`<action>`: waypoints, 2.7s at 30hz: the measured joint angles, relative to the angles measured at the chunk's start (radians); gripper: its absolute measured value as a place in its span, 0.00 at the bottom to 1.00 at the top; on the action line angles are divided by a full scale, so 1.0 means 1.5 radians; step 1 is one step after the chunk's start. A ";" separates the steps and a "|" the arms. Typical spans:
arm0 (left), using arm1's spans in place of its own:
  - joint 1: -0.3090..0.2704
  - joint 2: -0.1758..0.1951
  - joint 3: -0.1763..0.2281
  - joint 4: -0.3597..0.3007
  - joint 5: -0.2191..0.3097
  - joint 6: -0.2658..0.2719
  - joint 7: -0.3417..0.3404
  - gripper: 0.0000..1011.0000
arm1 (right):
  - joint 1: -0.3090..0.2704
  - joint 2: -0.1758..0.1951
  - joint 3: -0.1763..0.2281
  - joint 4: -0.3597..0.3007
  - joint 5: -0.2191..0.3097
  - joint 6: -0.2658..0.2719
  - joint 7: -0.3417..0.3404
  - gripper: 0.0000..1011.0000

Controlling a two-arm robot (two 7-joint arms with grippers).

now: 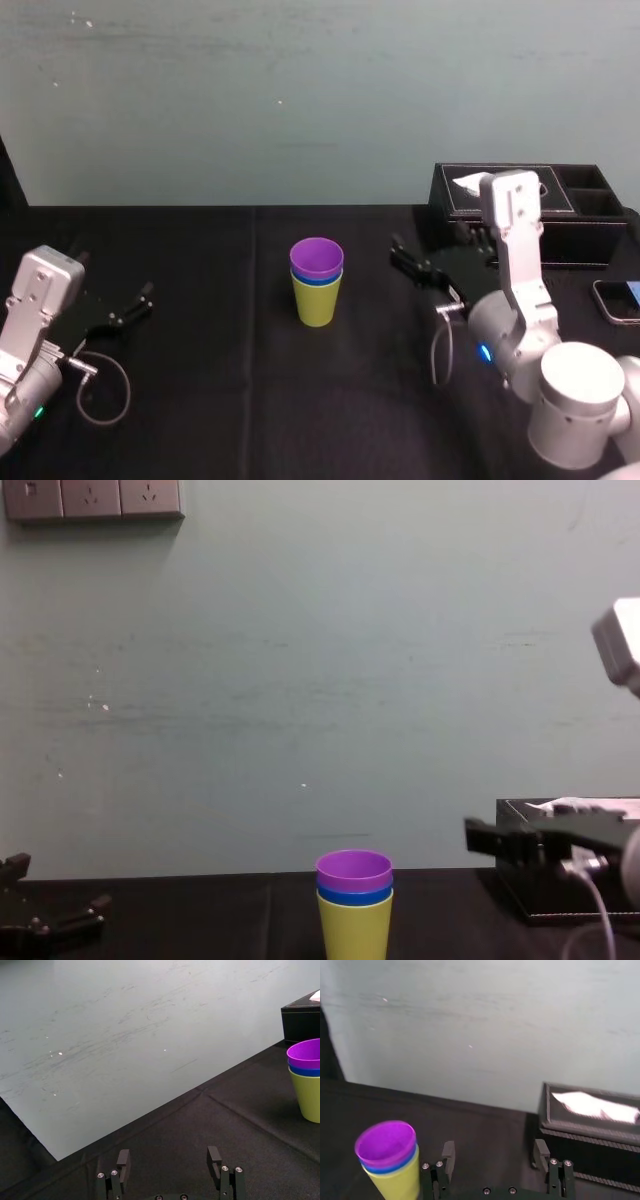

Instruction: Stack the three plastic cups sequentially using one hand.

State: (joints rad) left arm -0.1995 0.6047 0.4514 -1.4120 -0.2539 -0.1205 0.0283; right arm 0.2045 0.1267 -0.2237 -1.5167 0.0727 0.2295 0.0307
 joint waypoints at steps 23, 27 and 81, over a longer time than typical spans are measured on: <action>0.000 0.000 0.000 0.000 0.000 0.000 0.000 0.99 | -0.045 -0.025 0.034 0.019 -0.017 -0.016 -0.024 0.99; 0.000 0.000 0.000 0.000 0.000 0.000 0.000 0.99 | -0.045 -0.024 0.033 0.019 -0.016 -0.015 -0.024 0.99; 0.000 0.000 0.000 0.000 0.000 0.000 0.000 0.99 | -0.044 -0.023 0.031 0.018 -0.016 -0.015 -0.023 0.99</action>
State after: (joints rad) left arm -0.1995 0.6047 0.4514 -1.4120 -0.2539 -0.1205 0.0283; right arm 0.1385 0.0918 -0.1778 -1.4898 0.0488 0.2074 -0.0038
